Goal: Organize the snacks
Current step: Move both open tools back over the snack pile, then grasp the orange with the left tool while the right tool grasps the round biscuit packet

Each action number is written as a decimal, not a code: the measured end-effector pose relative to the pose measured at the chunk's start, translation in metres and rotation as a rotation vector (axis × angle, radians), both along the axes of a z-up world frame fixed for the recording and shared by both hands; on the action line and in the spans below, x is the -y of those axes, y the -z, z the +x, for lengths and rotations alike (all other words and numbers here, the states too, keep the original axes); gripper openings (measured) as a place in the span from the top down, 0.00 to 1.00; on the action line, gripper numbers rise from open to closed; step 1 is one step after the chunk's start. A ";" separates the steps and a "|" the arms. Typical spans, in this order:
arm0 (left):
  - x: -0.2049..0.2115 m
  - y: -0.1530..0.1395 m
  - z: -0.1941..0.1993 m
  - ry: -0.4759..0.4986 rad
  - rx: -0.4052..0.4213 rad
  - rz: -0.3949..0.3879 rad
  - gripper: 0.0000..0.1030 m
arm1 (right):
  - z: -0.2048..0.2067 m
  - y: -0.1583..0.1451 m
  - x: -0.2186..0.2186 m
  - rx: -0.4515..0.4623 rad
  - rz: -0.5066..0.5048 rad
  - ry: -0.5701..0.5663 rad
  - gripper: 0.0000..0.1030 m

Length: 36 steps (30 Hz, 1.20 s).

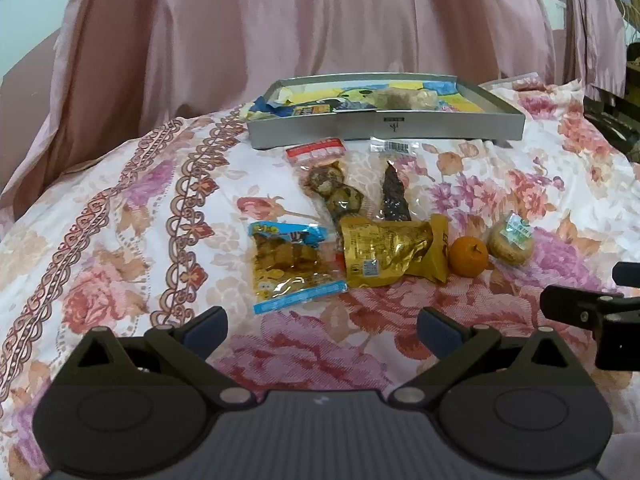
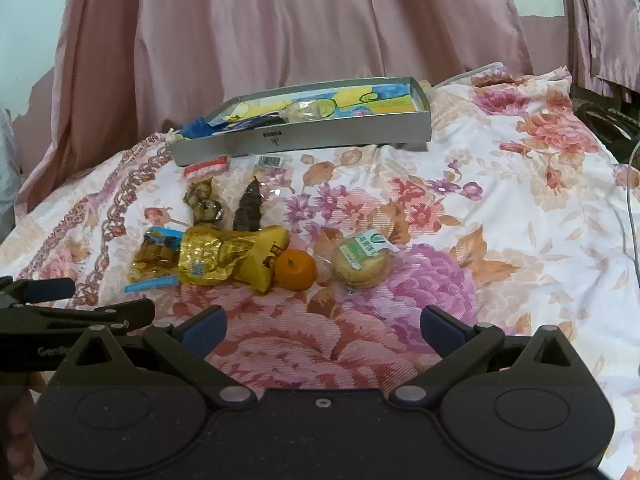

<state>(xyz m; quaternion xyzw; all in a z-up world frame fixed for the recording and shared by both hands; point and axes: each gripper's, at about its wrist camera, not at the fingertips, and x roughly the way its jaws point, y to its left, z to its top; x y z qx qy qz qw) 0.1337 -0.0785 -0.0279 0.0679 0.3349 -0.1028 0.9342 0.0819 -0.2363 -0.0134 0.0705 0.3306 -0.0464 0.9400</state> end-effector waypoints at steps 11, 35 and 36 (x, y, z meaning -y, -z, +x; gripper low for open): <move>0.023 0.013 0.015 0.156 0.021 0.053 0.01 | 0.020 0.006 0.023 -0.006 -0.090 0.028 0.01; 0.090 0.024 0.034 0.484 0.105 0.183 0.00 | 0.087 0.044 0.056 0.026 -0.063 -0.088 0.12; 0.091 0.025 0.035 0.487 0.100 0.186 0.00 | 0.090 0.046 0.055 0.016 -0.066 -0.099 0.13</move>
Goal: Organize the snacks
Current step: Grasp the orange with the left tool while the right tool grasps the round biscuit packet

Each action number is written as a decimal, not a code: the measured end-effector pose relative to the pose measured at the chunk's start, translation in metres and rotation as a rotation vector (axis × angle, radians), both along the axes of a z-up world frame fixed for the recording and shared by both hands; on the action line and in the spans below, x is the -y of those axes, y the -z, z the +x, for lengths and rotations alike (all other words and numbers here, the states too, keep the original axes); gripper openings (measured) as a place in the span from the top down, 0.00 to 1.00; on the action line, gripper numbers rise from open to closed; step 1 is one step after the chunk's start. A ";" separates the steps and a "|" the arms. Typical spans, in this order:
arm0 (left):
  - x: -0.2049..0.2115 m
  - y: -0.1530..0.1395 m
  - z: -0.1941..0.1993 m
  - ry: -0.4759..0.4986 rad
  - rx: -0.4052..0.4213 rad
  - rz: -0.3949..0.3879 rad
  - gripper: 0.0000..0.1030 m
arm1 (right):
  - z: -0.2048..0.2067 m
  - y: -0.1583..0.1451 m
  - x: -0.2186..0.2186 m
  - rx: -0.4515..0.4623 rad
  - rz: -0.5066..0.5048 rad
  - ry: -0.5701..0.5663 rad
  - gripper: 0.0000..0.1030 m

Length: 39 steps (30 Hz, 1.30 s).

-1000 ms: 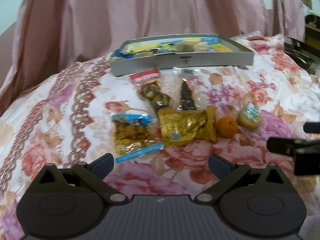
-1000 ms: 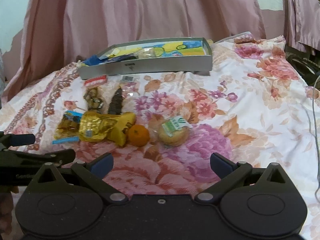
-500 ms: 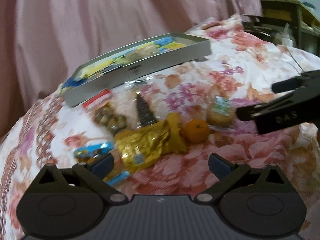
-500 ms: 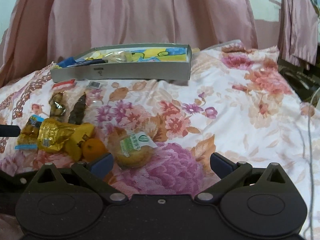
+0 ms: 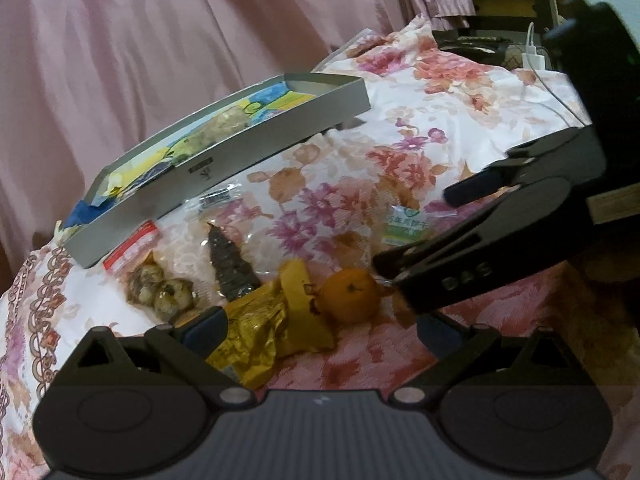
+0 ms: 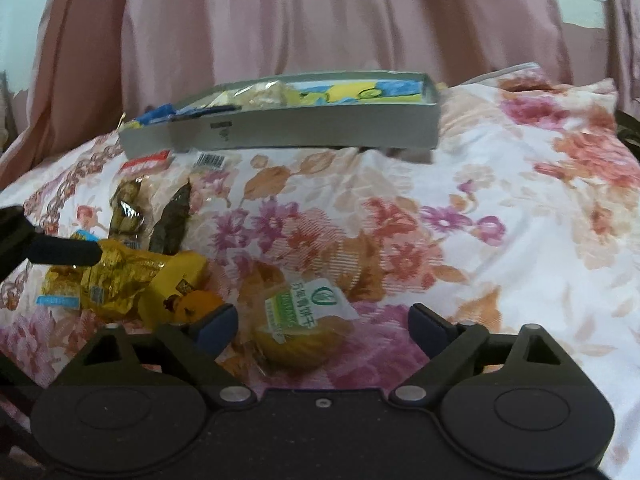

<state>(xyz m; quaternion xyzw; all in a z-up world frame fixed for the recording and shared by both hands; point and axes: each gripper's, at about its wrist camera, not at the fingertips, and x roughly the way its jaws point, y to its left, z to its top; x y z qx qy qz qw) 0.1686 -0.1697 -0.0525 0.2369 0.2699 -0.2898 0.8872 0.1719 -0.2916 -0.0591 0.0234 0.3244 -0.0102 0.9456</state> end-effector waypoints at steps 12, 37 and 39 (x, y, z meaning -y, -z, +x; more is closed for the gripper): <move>0.011 0.007 0.003 0.027 -0.019 0.017 0.01 | 0.001 0.002 0.006 -0.041 0.033 -0.048 0.40; 0.037 0.012 0.032 0.275 -0.086 0.096 0.29 | -0.007 -0.003 0.042 -0.053 0.058 -0.026 0.42; 0.035 0.012 0.034 0.265 -0.103 0.091 0.35 | -0.007 -0.003 0.041 -0.053 0.055 -0.027 0.42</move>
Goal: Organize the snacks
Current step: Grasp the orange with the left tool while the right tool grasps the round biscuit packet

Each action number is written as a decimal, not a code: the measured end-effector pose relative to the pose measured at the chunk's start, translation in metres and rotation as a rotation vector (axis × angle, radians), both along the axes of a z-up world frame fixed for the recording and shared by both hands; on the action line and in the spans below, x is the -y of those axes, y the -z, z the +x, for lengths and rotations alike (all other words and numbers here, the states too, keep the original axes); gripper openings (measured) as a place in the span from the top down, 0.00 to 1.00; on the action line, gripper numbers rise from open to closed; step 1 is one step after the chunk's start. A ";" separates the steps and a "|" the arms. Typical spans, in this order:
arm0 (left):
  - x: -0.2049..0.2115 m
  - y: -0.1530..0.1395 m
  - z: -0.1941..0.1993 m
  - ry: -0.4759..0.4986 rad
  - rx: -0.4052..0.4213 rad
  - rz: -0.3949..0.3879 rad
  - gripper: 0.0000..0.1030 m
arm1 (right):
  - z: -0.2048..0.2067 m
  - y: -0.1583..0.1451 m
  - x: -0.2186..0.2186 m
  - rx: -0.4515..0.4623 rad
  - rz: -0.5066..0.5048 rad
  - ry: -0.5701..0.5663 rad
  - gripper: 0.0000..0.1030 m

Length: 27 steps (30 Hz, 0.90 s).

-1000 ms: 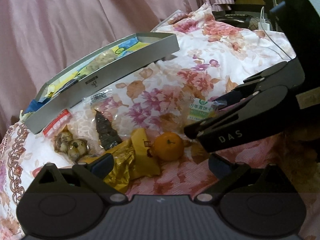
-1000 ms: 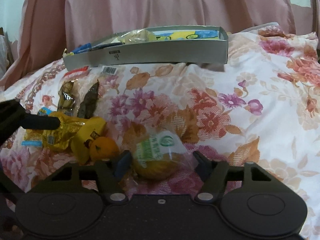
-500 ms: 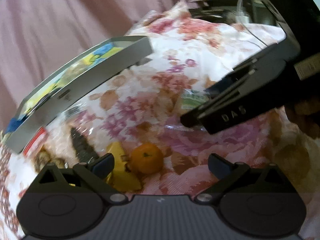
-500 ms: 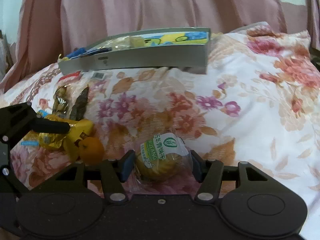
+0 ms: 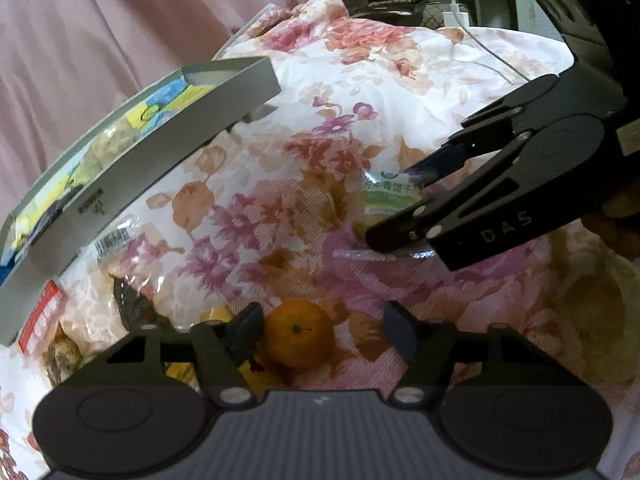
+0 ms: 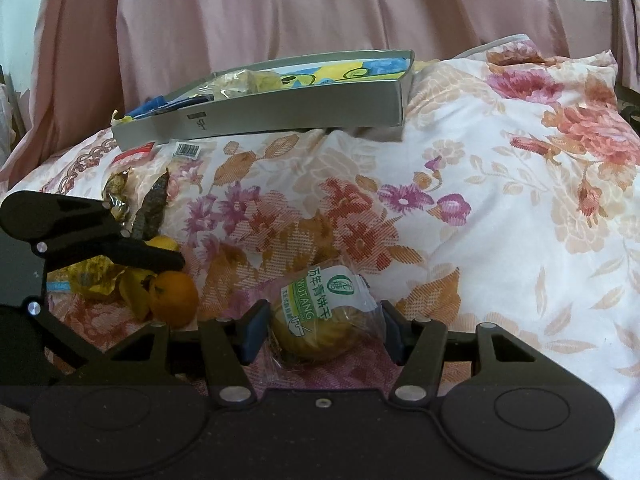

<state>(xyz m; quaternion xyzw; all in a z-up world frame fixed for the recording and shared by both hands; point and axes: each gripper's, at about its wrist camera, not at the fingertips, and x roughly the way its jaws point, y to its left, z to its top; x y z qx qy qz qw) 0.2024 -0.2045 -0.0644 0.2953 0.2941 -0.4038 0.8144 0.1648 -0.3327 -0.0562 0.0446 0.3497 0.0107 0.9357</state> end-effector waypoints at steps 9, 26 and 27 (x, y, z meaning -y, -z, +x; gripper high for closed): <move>-0.008 0.000 0.006 -0.099 -0.062 -0.019 0.55 | -0.001 0.000 -0.005 0.003 0.001 -0.018 0.42; -0.024 -0.018 0.004 -0.407 -0.154 -0.119 0.62 | -0.011 -0.008 -0.021 0.020 -0.066 -0.084 0.43; -0.025 -0.022 0.003 -0.411 -0.148 -0.125 0.62 | -0.012 -0.009 -0.023 0.029 -0.069 -0.090 0.43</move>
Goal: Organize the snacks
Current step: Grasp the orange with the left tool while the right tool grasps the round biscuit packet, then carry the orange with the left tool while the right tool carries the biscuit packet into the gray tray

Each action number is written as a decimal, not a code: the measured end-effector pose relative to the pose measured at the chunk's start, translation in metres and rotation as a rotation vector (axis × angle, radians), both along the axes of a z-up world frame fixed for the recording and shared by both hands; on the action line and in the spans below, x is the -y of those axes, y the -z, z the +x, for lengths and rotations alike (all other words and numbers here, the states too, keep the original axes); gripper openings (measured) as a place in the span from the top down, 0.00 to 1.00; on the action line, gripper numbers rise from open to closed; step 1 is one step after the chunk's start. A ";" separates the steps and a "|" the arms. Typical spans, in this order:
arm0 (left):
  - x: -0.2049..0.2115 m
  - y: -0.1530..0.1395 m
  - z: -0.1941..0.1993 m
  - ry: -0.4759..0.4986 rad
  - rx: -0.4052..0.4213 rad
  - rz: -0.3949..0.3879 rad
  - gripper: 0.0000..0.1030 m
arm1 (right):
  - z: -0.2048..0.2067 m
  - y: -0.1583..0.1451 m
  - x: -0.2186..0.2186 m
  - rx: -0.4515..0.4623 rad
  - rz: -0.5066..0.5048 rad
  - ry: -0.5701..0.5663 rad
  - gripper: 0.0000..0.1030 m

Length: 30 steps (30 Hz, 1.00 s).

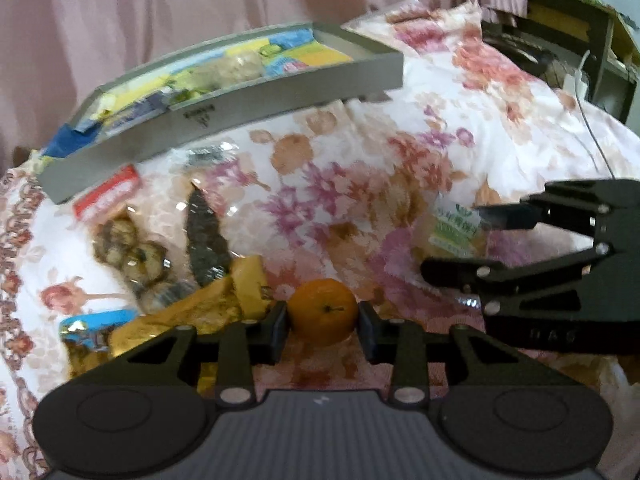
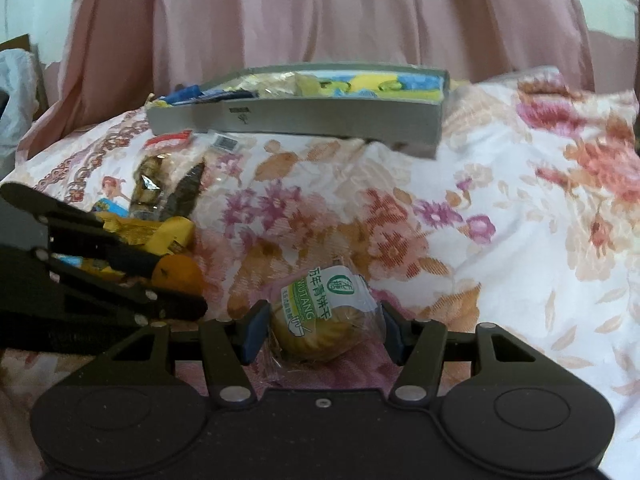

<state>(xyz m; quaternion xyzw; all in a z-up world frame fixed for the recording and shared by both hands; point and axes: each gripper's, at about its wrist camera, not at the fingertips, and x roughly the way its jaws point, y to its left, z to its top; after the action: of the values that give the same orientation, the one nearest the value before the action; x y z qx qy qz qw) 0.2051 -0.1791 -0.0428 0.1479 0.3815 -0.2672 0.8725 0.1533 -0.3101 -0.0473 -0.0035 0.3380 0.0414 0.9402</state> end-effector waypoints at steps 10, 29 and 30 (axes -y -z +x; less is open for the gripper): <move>-0.019 -0.037 -0.001 -0.063 0.095 -0.038 0.62 | -0.010 -0.016 -0.016 0.136 -0.012 -0.017 0.43; -0.040 -0.084 0.062 -0.227 0.280 -0.157 0.61 | 0.013 -0.076 -0.019 0.407 0.053 0.084 0.43; -0.040 -0.085 0.068 -0.229 0.292 -0.160 0.61 | 0.018 -0.078 -0.018 0.420 0.057 0.088 0.43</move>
<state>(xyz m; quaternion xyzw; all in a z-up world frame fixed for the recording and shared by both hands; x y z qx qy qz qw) 0.2732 -0.1395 0.0420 0.0708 0.2427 -0.1712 0.9522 0.1709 -0.2922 0.0310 0.0296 0.1330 0.0081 0.9906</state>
